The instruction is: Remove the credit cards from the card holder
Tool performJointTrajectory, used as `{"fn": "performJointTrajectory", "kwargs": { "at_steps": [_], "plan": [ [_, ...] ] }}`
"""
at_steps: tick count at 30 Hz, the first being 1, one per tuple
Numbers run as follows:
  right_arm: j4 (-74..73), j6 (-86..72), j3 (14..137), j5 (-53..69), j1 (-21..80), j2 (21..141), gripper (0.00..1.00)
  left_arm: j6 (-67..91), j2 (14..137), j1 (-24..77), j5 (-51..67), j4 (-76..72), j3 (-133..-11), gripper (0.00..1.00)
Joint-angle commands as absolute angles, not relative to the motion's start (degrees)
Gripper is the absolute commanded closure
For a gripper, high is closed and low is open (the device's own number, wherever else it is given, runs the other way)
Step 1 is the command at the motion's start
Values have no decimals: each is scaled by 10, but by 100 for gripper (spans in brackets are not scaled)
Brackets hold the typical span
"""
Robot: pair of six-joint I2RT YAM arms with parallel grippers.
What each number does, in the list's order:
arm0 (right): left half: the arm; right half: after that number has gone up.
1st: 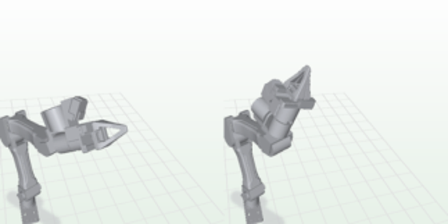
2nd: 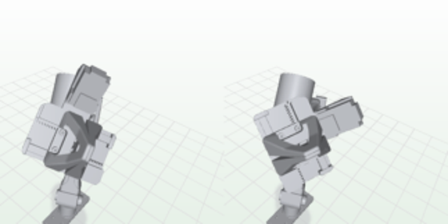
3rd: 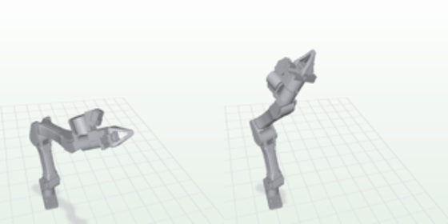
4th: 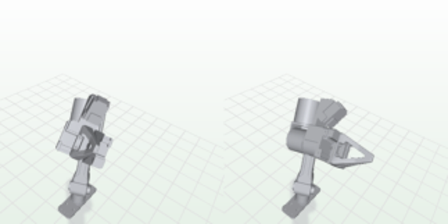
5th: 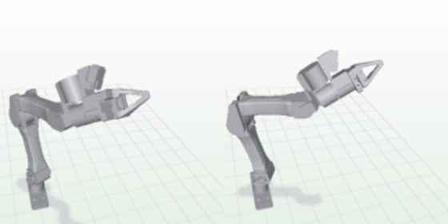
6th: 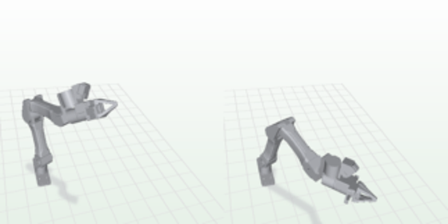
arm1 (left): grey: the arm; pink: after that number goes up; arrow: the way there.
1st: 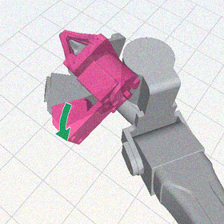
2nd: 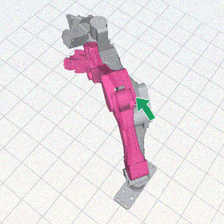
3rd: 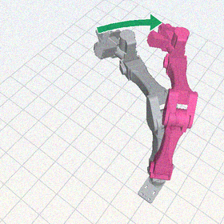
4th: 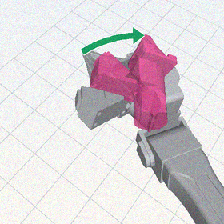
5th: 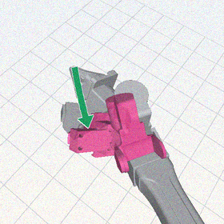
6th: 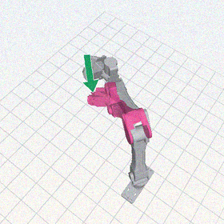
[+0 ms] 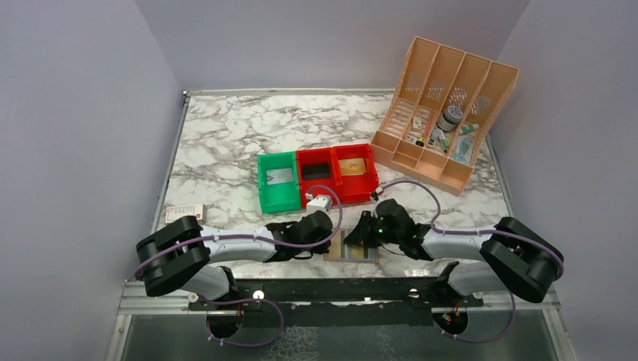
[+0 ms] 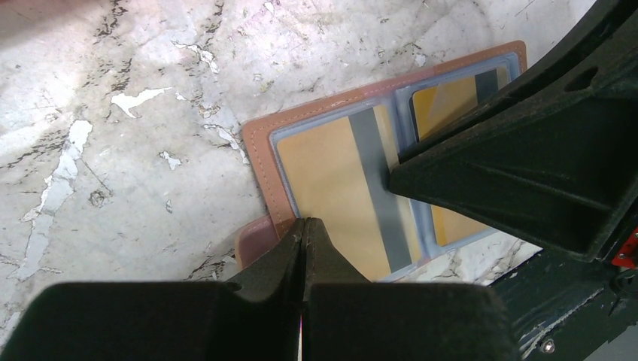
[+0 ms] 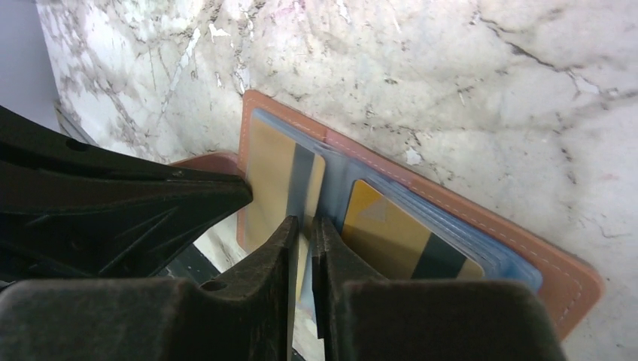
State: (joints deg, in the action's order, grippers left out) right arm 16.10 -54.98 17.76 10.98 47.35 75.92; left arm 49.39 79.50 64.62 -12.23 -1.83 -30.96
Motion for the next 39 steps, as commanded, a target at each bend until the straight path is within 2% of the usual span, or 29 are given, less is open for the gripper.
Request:
{"fn": "performJointTrajectory", "kwargs": {
  "at_steps": [1,9,25,32,39],
  "plan": [
    [227,-576,156,125,476,760,90,495,798,651,-118,19,-291,100],
    [221,-549,144,153,475,709,99,498,802,651,-134,35,-296,100],
    [189,-500,137,226,427,694,99,498,812,651,-137,45,-300,100],
    [202,-500,129,244,411,706,97,497,812,651,-137,45,-302,100],
    [244,-520,118,269,405,720,88,494,811,651,-131,42,-303,100]
  ]
}}
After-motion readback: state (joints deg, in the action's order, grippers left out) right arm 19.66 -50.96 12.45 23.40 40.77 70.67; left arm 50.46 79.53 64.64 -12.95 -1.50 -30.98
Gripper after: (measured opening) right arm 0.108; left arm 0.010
